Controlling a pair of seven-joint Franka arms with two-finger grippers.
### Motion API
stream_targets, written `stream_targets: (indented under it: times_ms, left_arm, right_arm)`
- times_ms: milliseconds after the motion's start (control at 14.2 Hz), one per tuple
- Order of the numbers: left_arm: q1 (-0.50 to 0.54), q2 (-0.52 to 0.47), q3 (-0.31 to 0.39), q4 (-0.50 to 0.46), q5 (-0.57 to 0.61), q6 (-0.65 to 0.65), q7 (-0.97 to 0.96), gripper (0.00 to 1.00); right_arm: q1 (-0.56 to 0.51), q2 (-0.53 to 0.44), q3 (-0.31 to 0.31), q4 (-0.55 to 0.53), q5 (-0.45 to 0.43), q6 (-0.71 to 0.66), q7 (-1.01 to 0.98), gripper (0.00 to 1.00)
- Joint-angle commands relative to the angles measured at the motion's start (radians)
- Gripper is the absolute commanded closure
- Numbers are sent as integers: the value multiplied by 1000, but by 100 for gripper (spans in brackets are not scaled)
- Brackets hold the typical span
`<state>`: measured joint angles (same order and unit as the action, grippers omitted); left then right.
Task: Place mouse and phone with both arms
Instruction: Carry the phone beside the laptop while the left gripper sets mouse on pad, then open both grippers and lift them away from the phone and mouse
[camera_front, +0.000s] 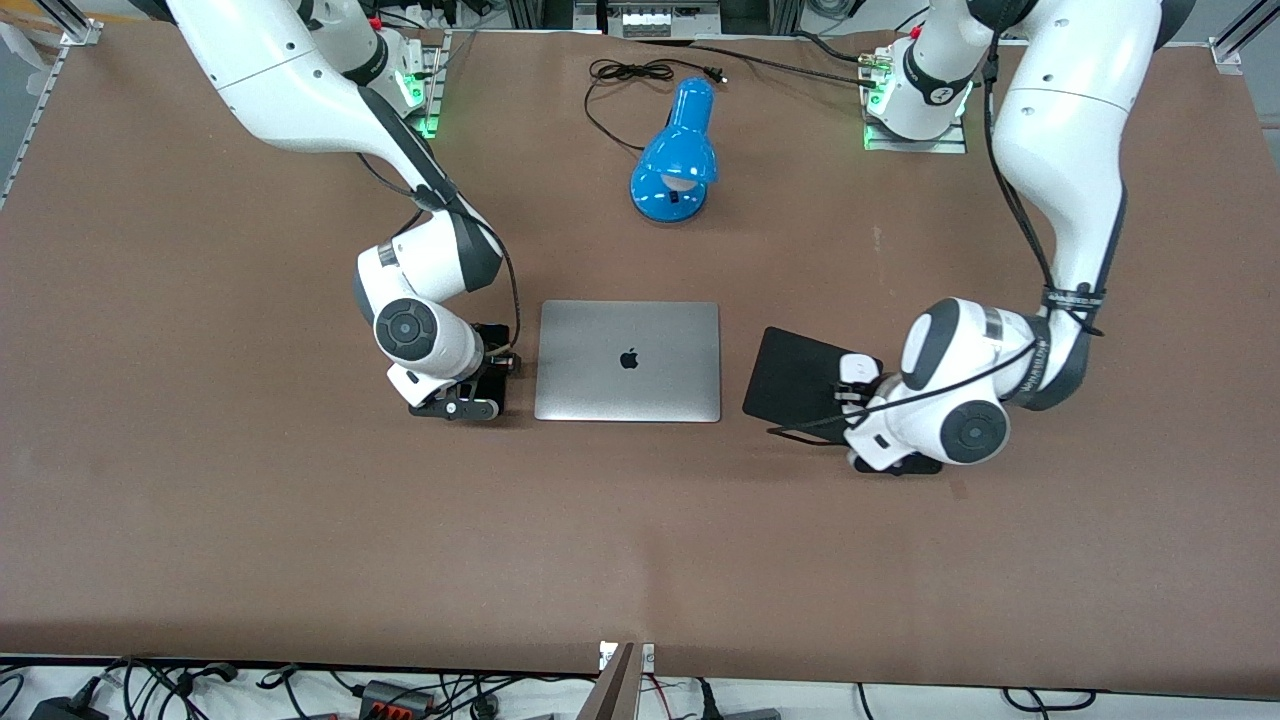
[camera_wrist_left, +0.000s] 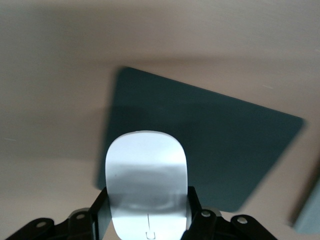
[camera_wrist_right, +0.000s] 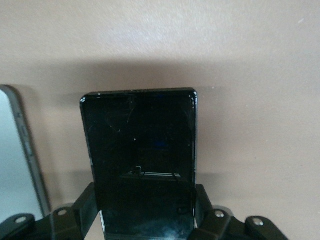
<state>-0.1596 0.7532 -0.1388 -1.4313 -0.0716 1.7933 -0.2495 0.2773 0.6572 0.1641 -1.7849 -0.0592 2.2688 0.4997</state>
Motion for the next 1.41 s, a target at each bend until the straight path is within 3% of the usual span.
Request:
stream_targets:
  times_ms: [0, 565, 635, 776, 847, 918, 988, 1200, 1341]
  left_arm:
    - [-29, 15, -1, 2, -30, -9, -34, 58]
    - [-61, 52, -1, -37, -14, 81, -40, 55]
    - [-61, 52, -1, -37, -13, 81, -40, 45]
    - [-60, 49, -1, -34, -14, 77, -39, 0]
    - [-54, 37, -1, -29, -14, 65, -39, 0]
    - [-43, 17, 1, -26, -14, 42, -39, 0]
    - [-40, -23, 10, -26, -16, -4, -43, 0]
    - [0, -174, 50, -14, -14, -139, -37, 0]
    - [90, -259, 36, 5, -16, -205, -30, 0]
  right_arm:
    - [8, -14, -2, -8, 5, 4, 11, 67]
    - [25, -10, -2, -11, 2, 35, -6, 65]
    - [26, -10, -2, -11, 2, 35, -6, 65]
    - [25, -11, -2, -17, 1, 35, -9, 64]
    - [25, -13, -2, -19, 1, 31, -12, 56]
    - [25, -14, -2, -18, 2, 28, 3, 15]
    - [23, -19, -2, -13, 2, 23, 2, 0]
    - [16, -97, -6, 2, 1, -17, -24, 0]
    - [-10, -160, -9, 57, 1, -127, -27, 0]
